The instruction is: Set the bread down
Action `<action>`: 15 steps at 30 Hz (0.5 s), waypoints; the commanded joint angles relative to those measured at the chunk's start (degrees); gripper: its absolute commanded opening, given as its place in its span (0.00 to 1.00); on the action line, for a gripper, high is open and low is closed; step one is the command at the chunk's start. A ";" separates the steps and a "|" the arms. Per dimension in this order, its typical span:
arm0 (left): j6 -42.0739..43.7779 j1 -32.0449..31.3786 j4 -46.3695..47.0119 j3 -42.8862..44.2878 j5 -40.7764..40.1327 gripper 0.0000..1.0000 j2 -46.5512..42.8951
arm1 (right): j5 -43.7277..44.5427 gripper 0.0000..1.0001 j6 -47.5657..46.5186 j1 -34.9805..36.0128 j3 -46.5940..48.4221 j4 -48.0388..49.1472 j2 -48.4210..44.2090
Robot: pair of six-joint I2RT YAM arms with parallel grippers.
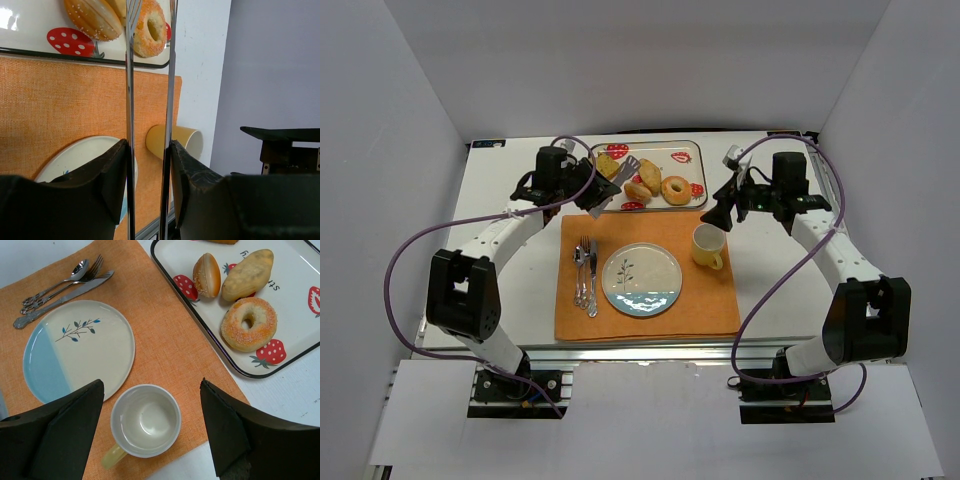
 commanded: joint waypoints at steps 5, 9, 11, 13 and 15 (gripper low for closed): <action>-1.45 -0.25 -3.27 2.27 -2.63 0.48 -0.11 | -1.83 0.82 0.73 -0.67 -0.16 1.87 -1.66; -1.53 -0.25 -6.35 3.68 -3.34 0.49 0.94 | -2.00 0.82 0.73 -0.76 -0.42 1.88 -1.66; -1.19 -0.25 -7.93 3.94 -3.17 0.49 1.64 | -2.00 0.82 0.82 -0.84 -0.59 1.96 -1.75; -0.13 -0.25 -9.16 4.12 -3.08 0.49 2.09 | -2.09 0.82 0.91 -0.93 -0.59 2.05 -1.66; -0.30 -0.17 -9.26 3.42 -2.55 0.49 2.53 | -2.09 0.82 0.91 -0.93 -0.68 2.22 -1.83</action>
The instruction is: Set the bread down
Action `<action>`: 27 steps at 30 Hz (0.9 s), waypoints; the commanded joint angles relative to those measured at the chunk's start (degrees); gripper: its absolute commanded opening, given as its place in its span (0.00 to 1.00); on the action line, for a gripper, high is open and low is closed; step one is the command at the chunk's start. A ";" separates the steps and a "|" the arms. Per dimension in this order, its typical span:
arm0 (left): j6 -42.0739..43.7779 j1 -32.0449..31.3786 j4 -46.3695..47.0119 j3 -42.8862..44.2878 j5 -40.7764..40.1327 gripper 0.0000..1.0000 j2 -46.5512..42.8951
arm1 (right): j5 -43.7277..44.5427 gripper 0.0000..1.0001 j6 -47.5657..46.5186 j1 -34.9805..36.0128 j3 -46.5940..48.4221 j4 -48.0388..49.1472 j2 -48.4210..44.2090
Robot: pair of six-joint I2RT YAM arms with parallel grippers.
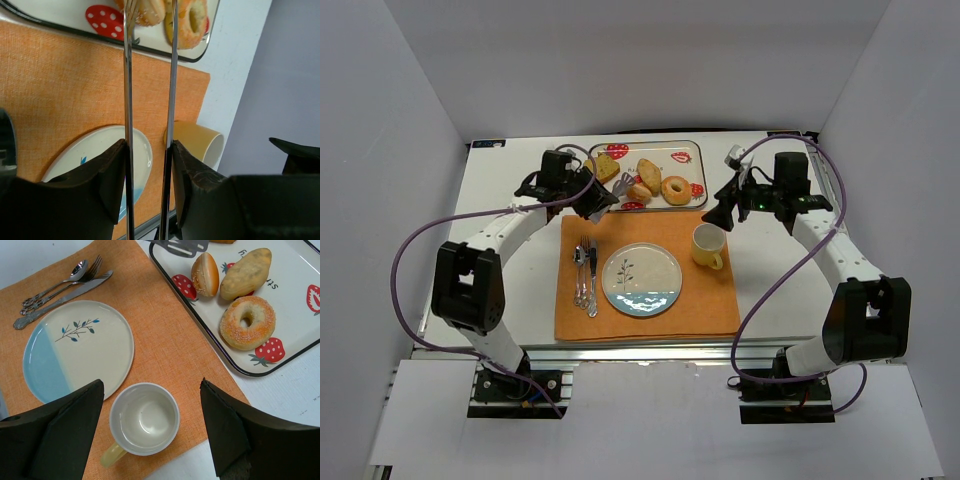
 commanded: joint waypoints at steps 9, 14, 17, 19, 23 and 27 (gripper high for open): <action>0.55 -0.17 -2.09 2.04 0.42 0.52 1.07 | -2.07 0.82 0.76 -1.00 -1.52 2.56 -2.01; -0.07 -0.25 -1.12 2.39 1.04 0.55 2.30 | -2.25 0.82 0.76 -1.18 -2.04 2.64 -2.27; -0.24 -0.25 -0.86 2.57 1.39 0.56 2.91 | -2.25 0.82 0.76 -1.35 -2.31 2.65 -2.28; -0.51 -0.25 -0.33 2.57 1.57 0.56 3.27 | -2.33 0.82 0.76 -1.35 -2.57 2.73 -2.45; -1.47 -0.17 0.81 2.48 2.00 0.56 3.44 | -2.51 0.82 0.76 -1.53 -2.84 2.82 -2.54; -2.70 -0.25 2.21 2.31 2.36 0.56 2.83 | -2.51 0.82 0.58 -1.70 -3.01 2.73 -2.54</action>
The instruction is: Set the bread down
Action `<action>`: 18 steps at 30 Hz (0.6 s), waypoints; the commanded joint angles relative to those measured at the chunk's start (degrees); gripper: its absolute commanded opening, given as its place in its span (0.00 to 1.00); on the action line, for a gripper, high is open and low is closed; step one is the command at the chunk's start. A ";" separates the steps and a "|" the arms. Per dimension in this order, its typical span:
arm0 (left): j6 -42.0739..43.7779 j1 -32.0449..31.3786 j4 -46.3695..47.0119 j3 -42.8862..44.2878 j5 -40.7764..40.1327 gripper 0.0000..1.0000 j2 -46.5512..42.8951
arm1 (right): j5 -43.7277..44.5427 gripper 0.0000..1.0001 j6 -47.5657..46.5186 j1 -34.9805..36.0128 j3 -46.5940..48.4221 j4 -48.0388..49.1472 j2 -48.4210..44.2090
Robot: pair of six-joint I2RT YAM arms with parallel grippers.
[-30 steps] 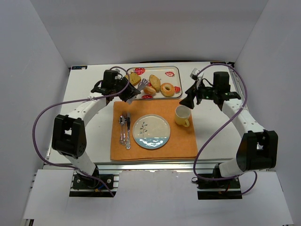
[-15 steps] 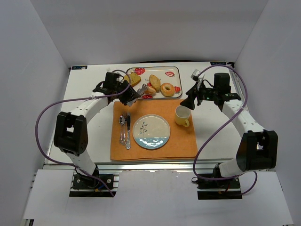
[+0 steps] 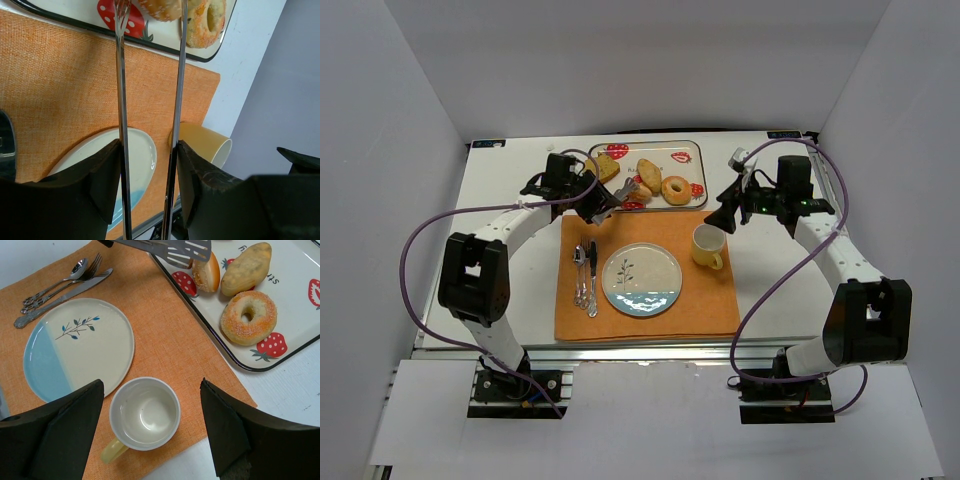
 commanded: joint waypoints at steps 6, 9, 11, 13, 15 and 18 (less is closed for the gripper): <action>-3.31 -0.14 4.79 1.12 2.19 0.55 -2.10 | -1.79 0.82 0.51 -0.50 -1.07 1.49 -1.82; -3.57 -0.14 5.05 0.60 2.28 0.56 -2.01 | -1.88 0.82 0.51 -0.59 -1.15 1.57 -1.90; -3.74 -0.14 5.40 0.33 2.54 0.56 -1.75 | -1.88 0.82 0.51 -0.50 -1.07 1.49 -1.99; -3.92 -0.14 5.92 -0.11 2.98 0.56 -1.48 | -1.97 0.82 0.51 -0.68 -1.16 1.57 -2.08; -4.36 -0.14 6.19 -0.11 3.42 0.56 -1.22 | -2.05 0.82 0.51 -0.68 -1.24 1.57 -2.08; -4.45 -0.23 6.02 0.24 3.94 0.56 -0.69 | -2.23 0.82 0.51 -0.77 -1.42 1.66 -2.17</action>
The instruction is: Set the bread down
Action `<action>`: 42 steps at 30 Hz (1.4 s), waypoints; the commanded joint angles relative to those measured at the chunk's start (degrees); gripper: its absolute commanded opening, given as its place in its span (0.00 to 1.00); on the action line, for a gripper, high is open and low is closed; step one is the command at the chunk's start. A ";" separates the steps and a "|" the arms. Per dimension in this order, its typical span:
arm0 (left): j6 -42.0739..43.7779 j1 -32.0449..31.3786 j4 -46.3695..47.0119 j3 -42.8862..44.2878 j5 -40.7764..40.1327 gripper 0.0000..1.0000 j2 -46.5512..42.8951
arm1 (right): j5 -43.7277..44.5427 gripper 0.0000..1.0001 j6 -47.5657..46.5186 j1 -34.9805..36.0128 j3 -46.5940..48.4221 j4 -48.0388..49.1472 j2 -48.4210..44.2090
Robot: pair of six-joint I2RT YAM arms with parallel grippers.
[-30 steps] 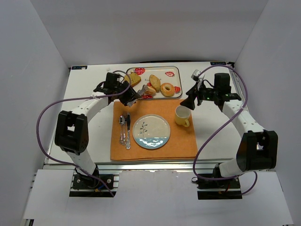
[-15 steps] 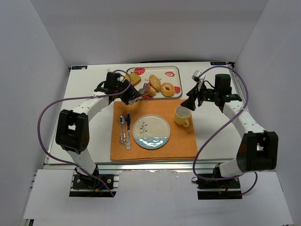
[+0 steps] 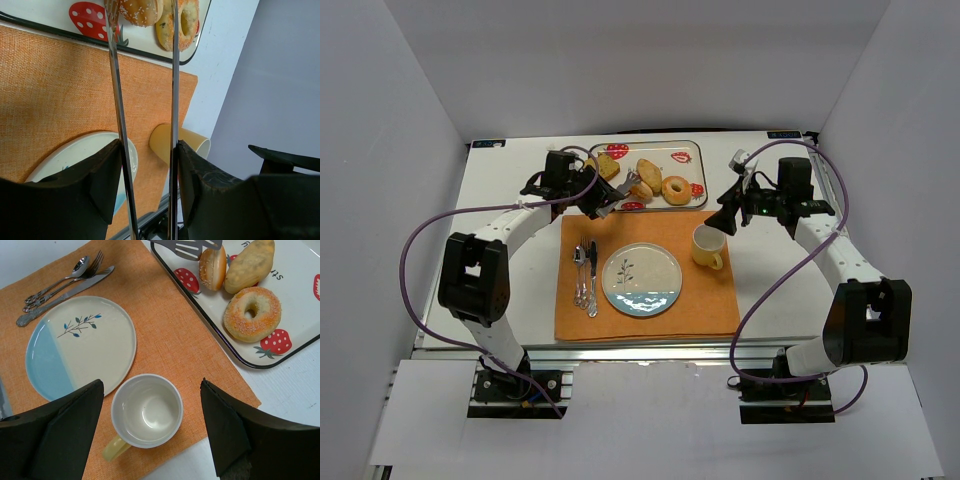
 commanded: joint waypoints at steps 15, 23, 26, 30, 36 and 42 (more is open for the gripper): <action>1.51 -0.14 -1.52 0.09 2.68 0.56 -0.16 | -2.39 0.83 1.04 -0.90 -0.37 2.17 -1.86; 1.60 -0.14 -1.08 0.44 2.86 0.56 1.33 | -2.39 0.83 1.13 -0.90 -0.11 1.99 -1.86; 2.38 -0.23 -2.04 0.53 3.29 0.56 2.03 | -2.39 0.83 1.13 -0.99 -0.11 2.08 -1.86; 3.09 -0.06 -3.19 1.14 3.38 0.56 2.56 | -2.47 0.83 1.22 -0.99 -0.19 2.08 -1.69; 2.91 -0.06 -3.01 2.11 3.65 0.52 3.62 | -2.47 0.83 1.39 -1.08 -0.19 2.34 -1.77; 1.95 -0.06 -1.43 0.97 4.96 0.29 2.48 | -2.47 0.83 1.39 -1.34 -0.46 2.17 -1.86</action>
